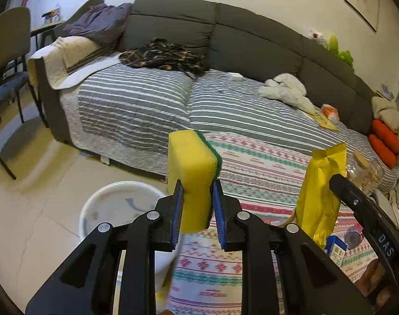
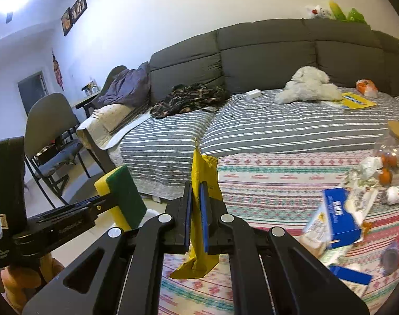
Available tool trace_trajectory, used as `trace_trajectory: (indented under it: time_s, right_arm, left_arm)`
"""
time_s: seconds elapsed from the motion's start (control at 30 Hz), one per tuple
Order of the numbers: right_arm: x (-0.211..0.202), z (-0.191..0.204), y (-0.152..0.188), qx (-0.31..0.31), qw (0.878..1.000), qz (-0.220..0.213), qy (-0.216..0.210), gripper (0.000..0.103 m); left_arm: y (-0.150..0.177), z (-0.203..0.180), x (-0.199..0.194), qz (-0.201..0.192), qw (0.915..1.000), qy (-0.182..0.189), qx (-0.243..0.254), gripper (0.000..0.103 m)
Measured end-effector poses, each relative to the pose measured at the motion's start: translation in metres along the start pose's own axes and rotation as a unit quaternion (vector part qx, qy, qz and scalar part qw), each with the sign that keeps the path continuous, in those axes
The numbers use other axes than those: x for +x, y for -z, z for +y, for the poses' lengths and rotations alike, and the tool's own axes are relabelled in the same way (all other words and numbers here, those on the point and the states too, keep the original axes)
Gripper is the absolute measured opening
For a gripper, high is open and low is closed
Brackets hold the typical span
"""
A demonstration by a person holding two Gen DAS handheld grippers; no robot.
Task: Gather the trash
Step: 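Carry the sponge and yellow wrapper in both tools toward the white bin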
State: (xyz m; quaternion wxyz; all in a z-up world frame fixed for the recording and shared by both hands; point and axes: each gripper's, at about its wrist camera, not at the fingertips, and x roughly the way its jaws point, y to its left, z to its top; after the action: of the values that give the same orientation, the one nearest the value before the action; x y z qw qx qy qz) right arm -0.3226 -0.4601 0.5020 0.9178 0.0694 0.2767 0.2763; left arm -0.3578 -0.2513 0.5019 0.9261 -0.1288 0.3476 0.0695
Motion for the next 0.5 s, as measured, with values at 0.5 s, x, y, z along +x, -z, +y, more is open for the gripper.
trace_trajectory:
  time_s: [0.5]
  right_arm:
    - [0.056, 0.079, 0.011, -0.012, 0.998, 0.025, -0.054, 0.006]
  left_arm:
    - [-0.007, 0.079, 0.005, 0.019, 0.9976, -0.025, -0.061, 0.021]
